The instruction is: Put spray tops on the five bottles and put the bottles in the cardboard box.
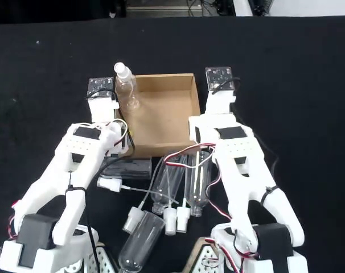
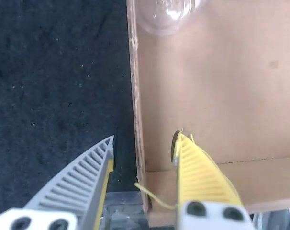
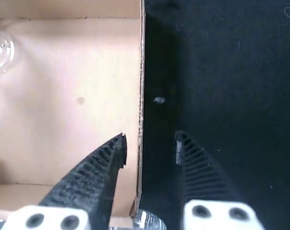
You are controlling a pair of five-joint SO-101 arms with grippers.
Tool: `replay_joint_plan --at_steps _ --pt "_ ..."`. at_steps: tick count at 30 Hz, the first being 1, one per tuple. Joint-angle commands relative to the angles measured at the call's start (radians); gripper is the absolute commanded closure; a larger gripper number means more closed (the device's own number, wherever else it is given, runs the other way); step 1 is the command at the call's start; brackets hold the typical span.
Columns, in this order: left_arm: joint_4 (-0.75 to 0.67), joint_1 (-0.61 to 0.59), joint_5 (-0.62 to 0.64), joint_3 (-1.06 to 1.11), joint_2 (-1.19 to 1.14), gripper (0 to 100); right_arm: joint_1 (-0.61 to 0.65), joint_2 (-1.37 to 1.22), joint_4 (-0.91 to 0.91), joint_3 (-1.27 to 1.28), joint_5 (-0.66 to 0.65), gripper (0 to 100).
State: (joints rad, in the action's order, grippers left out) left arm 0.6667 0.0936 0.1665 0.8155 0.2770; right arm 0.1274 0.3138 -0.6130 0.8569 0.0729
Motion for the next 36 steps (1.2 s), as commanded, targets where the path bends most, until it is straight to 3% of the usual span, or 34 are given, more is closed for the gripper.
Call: replay_joint_plan --at_steps 1,6,13,27,36 --pt "0.003 0.005 0.009 -0.045 0.008 81 0.006 0.024 -0.035 -0.084 -0.014 83.6" --pt "0.006 0.005 0.009 -0.045 0.008 81 0.008 -0.002 -0.032 -0.064 -0.011 83.8" --pt "0.008 0.005 0.009 -0.031 0.015 83 0.006 -0.044 -0.032 -0.064 -0.014 95.8" --pt "0.009 0.016 0.009 -0.012 0.017 87 -0.068 -0.045 -0.057 -0.062 -0.015 98.8" --pt "0.046 0.016 0.015 -0.021 0.017 87 -0.051 -0.051 -0.071 -0.062 -0.015 98.8"
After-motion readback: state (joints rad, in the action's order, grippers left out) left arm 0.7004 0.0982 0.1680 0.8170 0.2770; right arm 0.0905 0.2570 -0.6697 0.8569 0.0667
